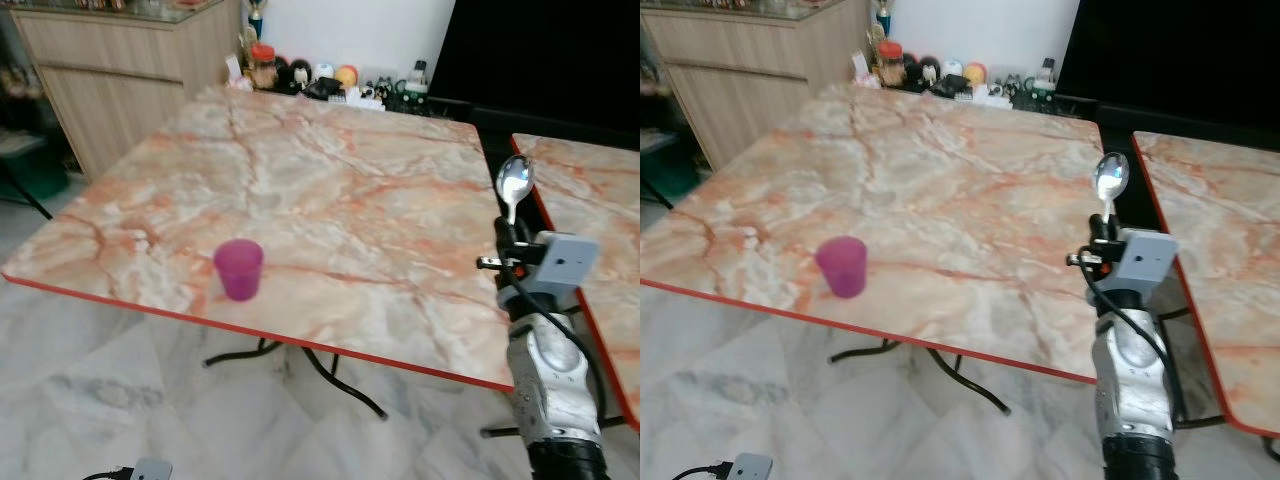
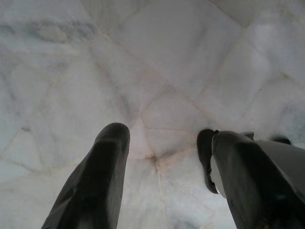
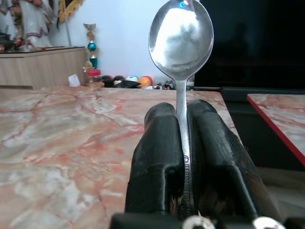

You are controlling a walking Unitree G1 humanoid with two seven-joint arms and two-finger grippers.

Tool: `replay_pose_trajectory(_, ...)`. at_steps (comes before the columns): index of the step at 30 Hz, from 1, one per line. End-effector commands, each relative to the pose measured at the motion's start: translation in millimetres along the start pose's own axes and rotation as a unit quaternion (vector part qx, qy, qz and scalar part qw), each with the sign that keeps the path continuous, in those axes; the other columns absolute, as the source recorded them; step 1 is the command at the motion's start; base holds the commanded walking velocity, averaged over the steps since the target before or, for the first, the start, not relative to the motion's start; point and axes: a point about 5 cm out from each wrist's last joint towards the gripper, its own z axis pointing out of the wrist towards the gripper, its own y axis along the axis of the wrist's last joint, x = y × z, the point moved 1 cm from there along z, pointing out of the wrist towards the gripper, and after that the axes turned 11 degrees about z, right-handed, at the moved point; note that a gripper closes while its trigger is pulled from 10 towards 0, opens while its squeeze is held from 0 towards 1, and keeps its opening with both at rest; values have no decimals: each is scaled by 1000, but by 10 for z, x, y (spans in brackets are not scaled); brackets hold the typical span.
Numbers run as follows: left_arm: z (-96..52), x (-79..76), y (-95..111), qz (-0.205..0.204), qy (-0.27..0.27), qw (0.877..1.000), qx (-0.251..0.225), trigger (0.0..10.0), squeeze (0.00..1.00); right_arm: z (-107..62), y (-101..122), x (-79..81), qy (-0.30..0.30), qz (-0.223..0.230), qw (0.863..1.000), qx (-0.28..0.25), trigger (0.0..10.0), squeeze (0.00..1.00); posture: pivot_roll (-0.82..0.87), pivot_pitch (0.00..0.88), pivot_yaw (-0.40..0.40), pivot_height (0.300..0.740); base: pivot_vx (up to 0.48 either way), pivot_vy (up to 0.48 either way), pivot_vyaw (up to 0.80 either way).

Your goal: Setting the table

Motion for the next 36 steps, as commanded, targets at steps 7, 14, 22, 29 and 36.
replay_pose_trajectory(7, -40, -38, -135, -4, -8, 1000, 22, 10000, 0, 20, 77, -25, -8, -11, 1000, -11, 10000, 0, 52, 140, -39, 740, 0, -480, 0)
replay_pose_trajectory(14, -75, -42, -251, -6, -9, 999, 44, 10000, 0, 27, 100, -42, -10, -14, 1000, -14, 10000, 0, 43, 145, -40, 740, 0, -480, 0)
replay_pose_trajectory(22, -111, -38, -357, -6, -13, 998, 66, 10000, 0, 16, 97, -74, -16, -10, 1000, -9, 10000, 0, 40, 126, -40, 740, 0, -480, -202)
replay_pose_trajectory(29, -186, 43, -511, -7, -9, 996, 85, 10000, 0, 20, 98, -74, -15, -17, 1000, -12, 10000, 0, 46, 112, -43, 740, 0, -480, 0)
replay_pose_trajectory(36, -280, 88, -682, -9, -6, 995, 104, 10000, 0, 31, 144, -79, -11, -25, 999, -22, 10000, 0, 46, 87, -39, 740, 0, -480, 0)
